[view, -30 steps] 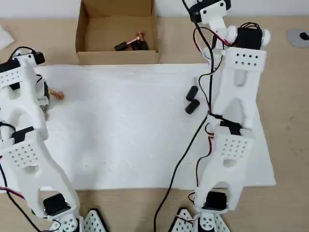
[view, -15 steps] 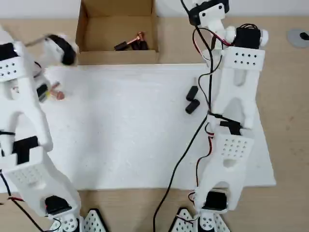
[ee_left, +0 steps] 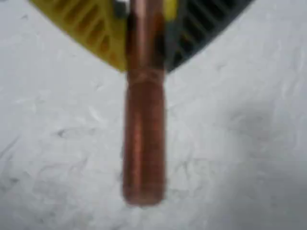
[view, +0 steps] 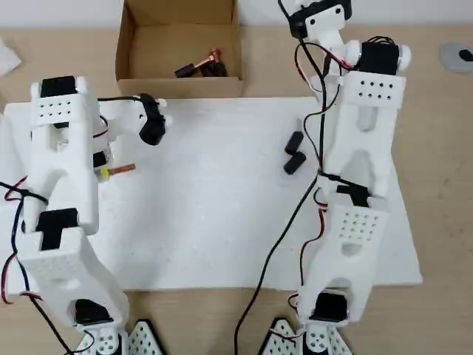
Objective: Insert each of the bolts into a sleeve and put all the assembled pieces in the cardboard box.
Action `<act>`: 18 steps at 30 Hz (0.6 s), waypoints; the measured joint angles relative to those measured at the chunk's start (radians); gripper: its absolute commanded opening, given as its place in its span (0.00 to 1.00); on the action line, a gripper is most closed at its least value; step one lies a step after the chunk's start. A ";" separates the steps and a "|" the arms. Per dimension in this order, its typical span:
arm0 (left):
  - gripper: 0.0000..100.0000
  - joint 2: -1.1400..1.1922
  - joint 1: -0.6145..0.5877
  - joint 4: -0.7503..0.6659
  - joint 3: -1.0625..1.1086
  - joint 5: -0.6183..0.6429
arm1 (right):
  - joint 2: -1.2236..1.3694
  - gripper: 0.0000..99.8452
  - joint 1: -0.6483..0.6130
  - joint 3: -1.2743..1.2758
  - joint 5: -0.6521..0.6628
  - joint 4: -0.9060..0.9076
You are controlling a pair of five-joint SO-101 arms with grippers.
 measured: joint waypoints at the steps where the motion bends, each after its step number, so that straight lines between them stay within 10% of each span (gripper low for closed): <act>1: 0.01 0.015 0.000 0.000 0.000 0.000 | 0.000 0.21 0.000 0.000 0.000 0.000; 18: 0.10 0.123 0.002 -0.002 -0.117 0.040 | 0.000 0.21 0.000 0.000 0.000 0.000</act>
